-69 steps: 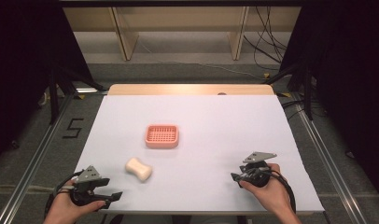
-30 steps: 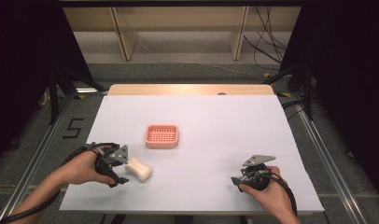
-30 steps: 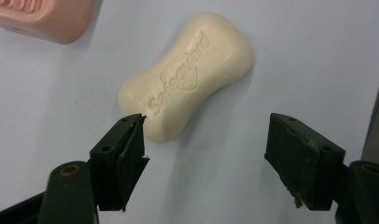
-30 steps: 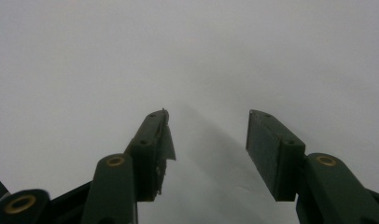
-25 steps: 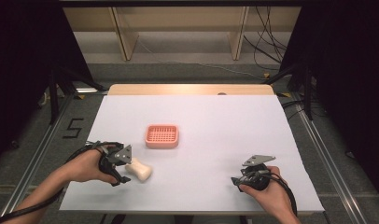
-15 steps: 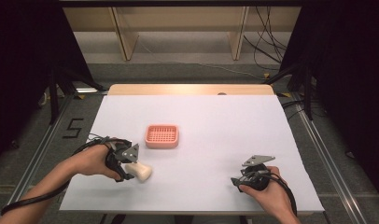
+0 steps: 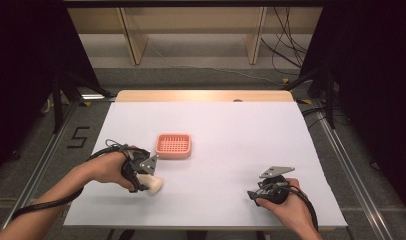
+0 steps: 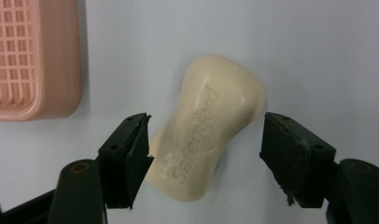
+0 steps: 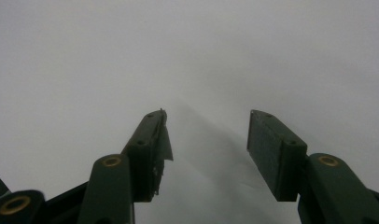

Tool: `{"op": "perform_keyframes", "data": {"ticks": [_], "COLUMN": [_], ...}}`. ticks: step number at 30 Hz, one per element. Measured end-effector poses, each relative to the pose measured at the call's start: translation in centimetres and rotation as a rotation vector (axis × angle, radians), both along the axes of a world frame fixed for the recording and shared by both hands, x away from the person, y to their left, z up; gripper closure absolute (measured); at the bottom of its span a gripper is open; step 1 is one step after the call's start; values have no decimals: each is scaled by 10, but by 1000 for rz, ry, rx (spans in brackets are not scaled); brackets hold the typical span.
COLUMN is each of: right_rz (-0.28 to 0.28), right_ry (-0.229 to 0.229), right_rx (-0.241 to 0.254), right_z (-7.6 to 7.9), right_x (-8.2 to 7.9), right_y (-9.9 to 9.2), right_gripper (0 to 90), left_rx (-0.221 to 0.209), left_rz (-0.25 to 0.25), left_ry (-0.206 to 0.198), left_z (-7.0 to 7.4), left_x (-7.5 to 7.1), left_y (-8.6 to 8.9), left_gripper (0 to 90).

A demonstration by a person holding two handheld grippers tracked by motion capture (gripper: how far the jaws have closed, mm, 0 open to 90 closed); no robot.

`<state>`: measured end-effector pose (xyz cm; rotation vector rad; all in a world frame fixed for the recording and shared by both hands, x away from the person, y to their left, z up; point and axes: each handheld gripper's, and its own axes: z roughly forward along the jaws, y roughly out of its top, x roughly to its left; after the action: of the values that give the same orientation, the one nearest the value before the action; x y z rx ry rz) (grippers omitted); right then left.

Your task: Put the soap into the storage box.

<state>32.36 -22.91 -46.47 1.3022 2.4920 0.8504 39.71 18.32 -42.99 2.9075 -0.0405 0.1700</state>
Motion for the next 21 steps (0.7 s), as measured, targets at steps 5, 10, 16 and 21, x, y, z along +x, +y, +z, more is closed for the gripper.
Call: {"op": "perform_keyframes", "data": {"ticks": [5, 10, 16, 21], "right_rz": [7, 13, 6, 11], "right_ry": [6, -13, 14, 11], "right_rx": [-3, 5, 9, 11], "right_z": [-1, -4, -2, -2], "right_x": [0, 1, 0, 1], "right_y": [0, 1, 1, 1], "right_gripper": [474, 471, 470, 469], "left_rx": [13, 8, 8, 65], "left_rz": [-19, -37, -44, -86], "left_ry": [9, 21, 42, 57], "left_z": [-3, -8, -12, -15], "left_x": [4, 7, 8, 10], "left_y": [-2, -5, -8, -10], "left_gripper": [321, 320, 317, 320]}}
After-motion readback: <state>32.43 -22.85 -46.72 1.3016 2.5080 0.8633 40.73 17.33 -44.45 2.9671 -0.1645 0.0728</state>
